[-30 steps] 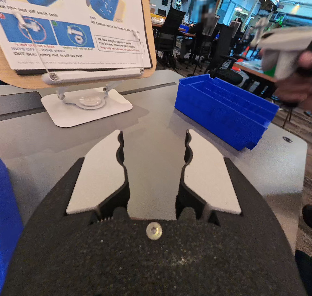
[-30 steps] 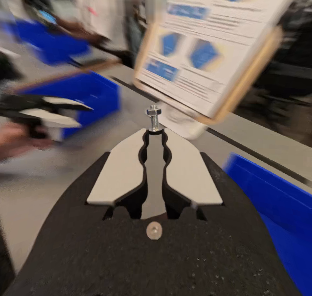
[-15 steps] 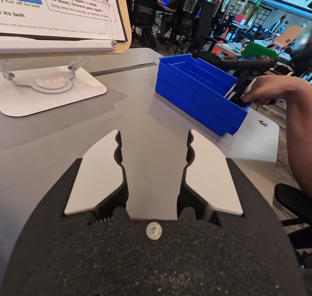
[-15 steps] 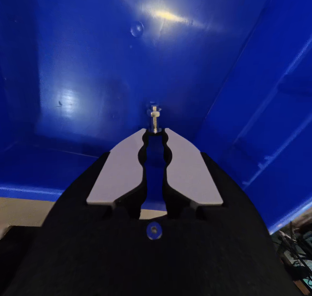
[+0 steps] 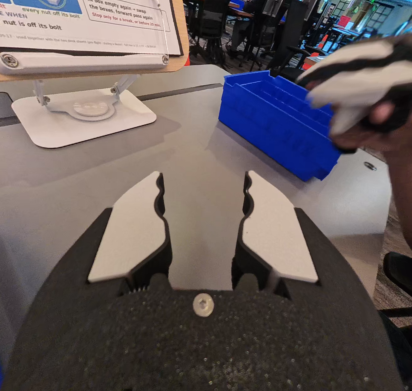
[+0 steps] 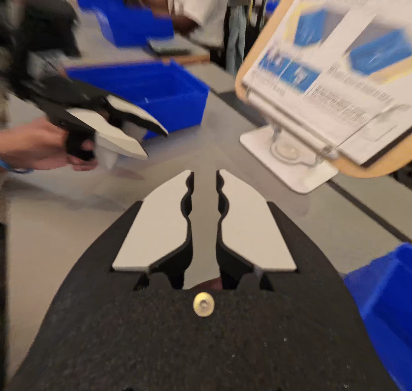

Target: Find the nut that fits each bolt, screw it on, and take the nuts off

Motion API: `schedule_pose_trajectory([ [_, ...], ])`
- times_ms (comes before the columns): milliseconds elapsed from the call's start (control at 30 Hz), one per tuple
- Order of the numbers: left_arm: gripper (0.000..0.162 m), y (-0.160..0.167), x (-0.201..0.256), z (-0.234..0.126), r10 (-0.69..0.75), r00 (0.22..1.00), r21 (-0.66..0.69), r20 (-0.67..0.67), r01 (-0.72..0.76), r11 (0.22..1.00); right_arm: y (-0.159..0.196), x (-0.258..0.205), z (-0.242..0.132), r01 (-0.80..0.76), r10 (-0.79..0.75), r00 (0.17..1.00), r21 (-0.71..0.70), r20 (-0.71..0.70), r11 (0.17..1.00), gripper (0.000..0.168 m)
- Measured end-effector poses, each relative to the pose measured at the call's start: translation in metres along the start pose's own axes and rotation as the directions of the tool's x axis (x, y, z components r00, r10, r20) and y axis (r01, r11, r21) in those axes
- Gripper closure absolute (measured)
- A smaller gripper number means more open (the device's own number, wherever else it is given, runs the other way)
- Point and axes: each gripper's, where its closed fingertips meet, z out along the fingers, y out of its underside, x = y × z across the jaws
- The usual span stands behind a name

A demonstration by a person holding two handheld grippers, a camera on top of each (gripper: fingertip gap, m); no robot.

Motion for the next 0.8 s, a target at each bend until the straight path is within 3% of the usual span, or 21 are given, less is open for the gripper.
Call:
schedule_pose_trajectory([
  [100,0.093,0.007,0.001,0.004,-0.019,1.000,-0.024,-0.013,0.019,1.000,0.063,-0.004,0.065,0.003,-0.016,0.998,-0.182,-0.069,0.983,0.132],
  [200,0.092,0.012,0.003,0.004,-0.037,0.999,-0.046,-0.024,0.036,0.998,0.080,-0.011,0.092,-0.047,0.034,0.994,-0.127,-0.100,0.991,0.129],
  [367,0.092,0.006,0.004,-0.004,-0.045,0.999,-0.044,-0.029,0.044,0.998,0.061,-0.020,0.091,-0.067,0.066,0.994,-0.017,-0.089,0.998,0.127],
  [700,0.093,-0.025,0.013,-0.025,0.034,0.997,-0.054,-0.070,-0.038,0.998,0.074,-0.006,0.087,-0.111,0.107,0.987,-0.025,-0.122,0.993,0.131],
  [800,0.092,-0.043,-0.023,-0.052,0.120,0.990,-0.190,0.068,-0.105,0.976,0.078,-0.006,0.087,-0.083,0.076,0.989,-0.045,-0.130,0.996,0.132],
])
